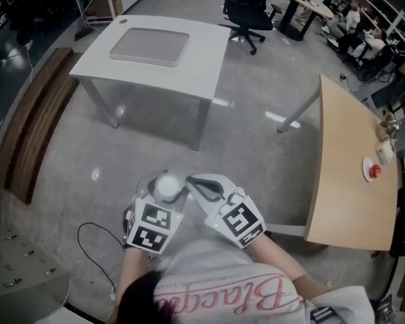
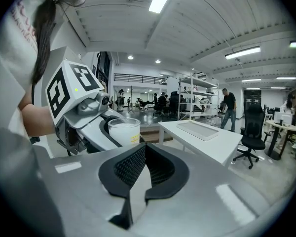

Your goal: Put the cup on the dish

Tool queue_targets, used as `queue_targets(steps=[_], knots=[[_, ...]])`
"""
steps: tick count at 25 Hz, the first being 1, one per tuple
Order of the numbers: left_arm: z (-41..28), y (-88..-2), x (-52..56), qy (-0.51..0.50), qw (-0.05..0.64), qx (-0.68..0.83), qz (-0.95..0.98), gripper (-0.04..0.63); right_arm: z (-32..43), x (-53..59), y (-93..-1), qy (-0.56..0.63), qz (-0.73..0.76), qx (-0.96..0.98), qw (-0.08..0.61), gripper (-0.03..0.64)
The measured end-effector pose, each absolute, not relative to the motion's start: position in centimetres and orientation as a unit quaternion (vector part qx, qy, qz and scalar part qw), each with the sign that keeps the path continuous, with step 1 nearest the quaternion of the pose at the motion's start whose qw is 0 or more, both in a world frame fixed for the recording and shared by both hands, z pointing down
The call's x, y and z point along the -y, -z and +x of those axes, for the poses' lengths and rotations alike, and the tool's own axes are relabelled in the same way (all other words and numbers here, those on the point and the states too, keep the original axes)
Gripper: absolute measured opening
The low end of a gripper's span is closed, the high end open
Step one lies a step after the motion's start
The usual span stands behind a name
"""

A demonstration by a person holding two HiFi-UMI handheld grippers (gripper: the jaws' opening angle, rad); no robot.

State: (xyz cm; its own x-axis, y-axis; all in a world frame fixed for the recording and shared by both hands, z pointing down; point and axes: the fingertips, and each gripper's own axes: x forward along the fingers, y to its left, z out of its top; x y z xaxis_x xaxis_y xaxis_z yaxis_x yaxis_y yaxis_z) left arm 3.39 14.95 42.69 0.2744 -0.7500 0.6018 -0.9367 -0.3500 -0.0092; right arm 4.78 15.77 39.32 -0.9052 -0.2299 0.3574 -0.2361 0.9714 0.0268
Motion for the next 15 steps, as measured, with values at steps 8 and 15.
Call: queue_targets(steps=[8, 15], knots=[[3.6, -43.0, -15.4, -0.257, 0.181, 0.541, 0.780, 0.252, 5.3, -15.4, -39.2, -0.007, 0.133, 0.975, 0.179, 0.002], [4.0, -44.0, -15.8, -0.254, 0.193, 0.547, 0.774, 0.252, 6.2, -15.3, -40.1, -0.010, 0.132, 0.974, 0.185, 0.002]])
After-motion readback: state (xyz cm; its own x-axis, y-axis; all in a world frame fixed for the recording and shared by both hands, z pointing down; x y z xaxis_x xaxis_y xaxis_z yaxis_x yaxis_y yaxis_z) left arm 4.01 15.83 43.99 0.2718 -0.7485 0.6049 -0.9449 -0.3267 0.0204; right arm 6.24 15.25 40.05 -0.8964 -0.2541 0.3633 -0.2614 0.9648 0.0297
